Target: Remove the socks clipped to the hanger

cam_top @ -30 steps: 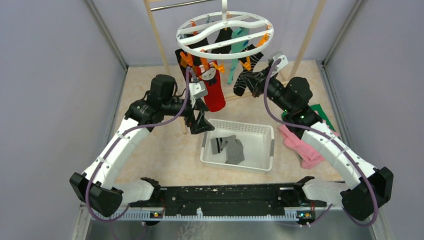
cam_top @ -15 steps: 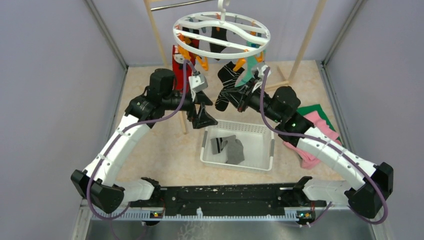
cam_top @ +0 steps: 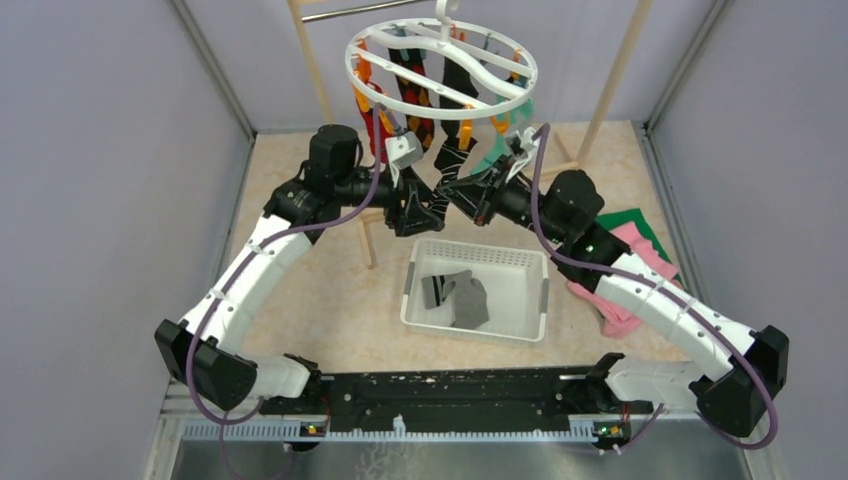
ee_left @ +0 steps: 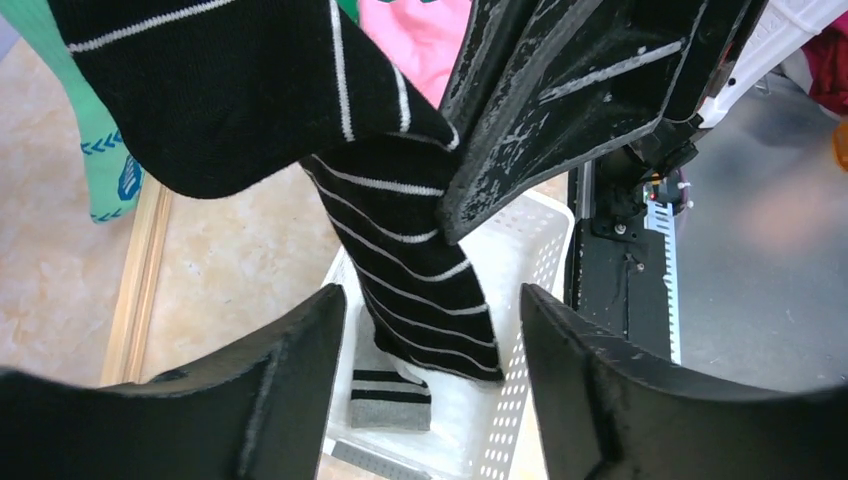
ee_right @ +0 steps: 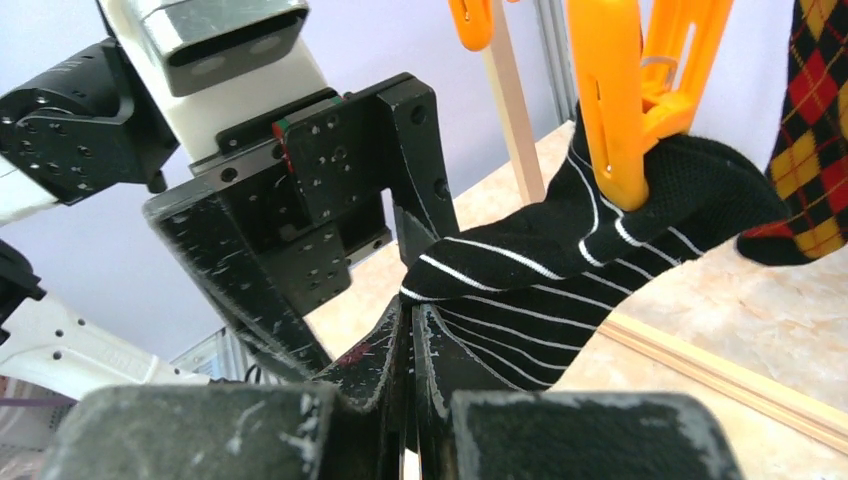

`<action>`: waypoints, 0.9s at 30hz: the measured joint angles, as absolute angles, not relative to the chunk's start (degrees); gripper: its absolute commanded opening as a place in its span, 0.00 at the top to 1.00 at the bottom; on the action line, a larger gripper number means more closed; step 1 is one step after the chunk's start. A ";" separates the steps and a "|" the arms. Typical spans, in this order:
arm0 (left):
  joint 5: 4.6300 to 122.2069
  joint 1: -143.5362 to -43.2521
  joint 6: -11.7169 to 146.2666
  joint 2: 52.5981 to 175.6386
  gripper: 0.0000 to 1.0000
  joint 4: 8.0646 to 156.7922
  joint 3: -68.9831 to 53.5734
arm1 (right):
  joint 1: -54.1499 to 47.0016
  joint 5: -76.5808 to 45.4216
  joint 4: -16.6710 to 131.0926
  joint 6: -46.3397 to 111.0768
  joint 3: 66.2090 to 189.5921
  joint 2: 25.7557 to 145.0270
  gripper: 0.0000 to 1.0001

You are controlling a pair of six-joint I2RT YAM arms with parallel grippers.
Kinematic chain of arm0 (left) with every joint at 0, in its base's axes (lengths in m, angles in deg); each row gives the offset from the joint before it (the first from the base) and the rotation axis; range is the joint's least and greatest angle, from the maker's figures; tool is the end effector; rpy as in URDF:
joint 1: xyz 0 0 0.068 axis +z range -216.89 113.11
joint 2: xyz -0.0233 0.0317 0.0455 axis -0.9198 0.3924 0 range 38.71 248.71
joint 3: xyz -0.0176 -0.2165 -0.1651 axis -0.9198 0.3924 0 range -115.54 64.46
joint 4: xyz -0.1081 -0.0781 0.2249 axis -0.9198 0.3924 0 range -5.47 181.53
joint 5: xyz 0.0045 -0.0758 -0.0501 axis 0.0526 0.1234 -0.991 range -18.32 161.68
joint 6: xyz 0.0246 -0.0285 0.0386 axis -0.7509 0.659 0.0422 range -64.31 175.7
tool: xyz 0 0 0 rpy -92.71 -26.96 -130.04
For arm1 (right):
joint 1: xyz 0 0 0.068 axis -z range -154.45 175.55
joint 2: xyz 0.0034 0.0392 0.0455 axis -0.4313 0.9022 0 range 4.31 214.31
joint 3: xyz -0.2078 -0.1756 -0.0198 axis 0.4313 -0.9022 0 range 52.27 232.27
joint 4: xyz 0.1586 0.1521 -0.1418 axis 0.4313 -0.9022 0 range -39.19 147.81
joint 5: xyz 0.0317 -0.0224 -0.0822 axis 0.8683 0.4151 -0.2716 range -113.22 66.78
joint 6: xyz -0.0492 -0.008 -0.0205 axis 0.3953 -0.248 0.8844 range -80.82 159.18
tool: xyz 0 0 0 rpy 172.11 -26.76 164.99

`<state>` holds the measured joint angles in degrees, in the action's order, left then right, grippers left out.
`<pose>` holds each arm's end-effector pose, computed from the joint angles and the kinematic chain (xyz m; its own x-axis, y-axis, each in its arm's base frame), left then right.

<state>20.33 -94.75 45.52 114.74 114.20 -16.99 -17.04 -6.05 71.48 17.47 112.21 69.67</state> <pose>0.2367 -0.1565 0.4131 -0.1946 0.2276 -0.9541 0.9710 0.1821 -0.1546 0.1890 0.1881 0.4057 -0.2205 0.2774 -0.9351 -0.8397 0.4338 0.3267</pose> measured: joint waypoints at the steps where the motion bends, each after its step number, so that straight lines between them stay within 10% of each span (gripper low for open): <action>1: 20.13 -94.75 45.76 114.83 0.51 113.98 -16.96 | -17.04 -5.81 71.61 17.01 112.47 69.67 1.00; 7: 20.09 -94.75 47.73 115.00 1.00 111.10 -16.85 | -17.04 -4.65 71.24 15.94 114.44 69.96 0.93; 15: 21.81 -94.75 48.62 115.00 1.00 109.18 -16.40 | -17.04 -5.48 66.63 16.88 116.14 69.61 0.50; 27: 22.62 -94.75 49.56 114.30 1.00 109.39 -15.54 | -8.27 -2.34 56.92 20.07 121.67 65.26 0.26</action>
